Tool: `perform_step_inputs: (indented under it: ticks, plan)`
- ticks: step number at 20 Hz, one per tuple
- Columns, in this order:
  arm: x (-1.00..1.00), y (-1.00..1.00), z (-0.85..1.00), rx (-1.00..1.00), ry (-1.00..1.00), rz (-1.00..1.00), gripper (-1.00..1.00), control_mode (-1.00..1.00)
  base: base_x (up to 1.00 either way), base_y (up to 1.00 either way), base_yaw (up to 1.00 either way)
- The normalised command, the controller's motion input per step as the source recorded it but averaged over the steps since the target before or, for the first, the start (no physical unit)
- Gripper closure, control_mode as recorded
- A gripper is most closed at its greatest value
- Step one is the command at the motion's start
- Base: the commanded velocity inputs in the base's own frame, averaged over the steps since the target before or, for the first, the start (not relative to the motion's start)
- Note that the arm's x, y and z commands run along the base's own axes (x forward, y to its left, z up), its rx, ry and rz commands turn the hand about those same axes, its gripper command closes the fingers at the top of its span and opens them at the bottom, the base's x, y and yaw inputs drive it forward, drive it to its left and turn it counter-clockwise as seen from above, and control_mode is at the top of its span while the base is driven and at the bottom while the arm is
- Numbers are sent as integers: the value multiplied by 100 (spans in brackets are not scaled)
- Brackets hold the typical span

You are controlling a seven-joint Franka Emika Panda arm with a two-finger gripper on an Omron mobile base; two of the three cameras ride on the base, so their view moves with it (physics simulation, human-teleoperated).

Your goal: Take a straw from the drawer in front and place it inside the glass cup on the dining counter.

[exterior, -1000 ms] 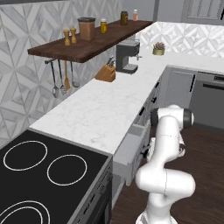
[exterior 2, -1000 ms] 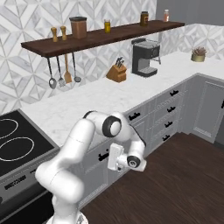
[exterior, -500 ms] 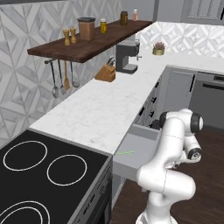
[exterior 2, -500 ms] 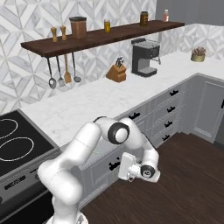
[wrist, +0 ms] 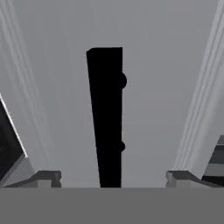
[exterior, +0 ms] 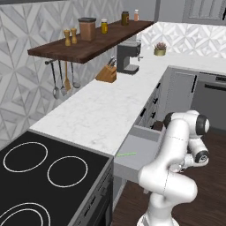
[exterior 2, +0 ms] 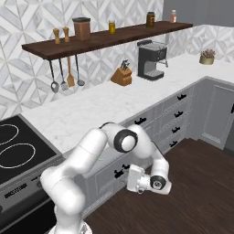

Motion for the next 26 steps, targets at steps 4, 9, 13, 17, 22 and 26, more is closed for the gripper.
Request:
perform_step_inputs:
  ticks: [4, 9, 13, 17, 22, 26]
  plan:
    - [-53, -30, 44, -9, -28, 0, -100, -100, 0, 0, 0]
    - [-38, -11, 70, -14, -18, 0, -100, -100, 0, 0, 0]
    - [-18, 0, 97, -21, -18, 0, -100, -100, 0, 0, 0]
    - [-2, 5, 94, -21, -14, 0, -100, -100, 0, 0, 0]
    - [0, 20, 84, -21, -7, 0, -100, -100, 0, 0, 0]
    - [3, 42, 69, -23, 0, 0, -100, -100, 0, 0, 0]
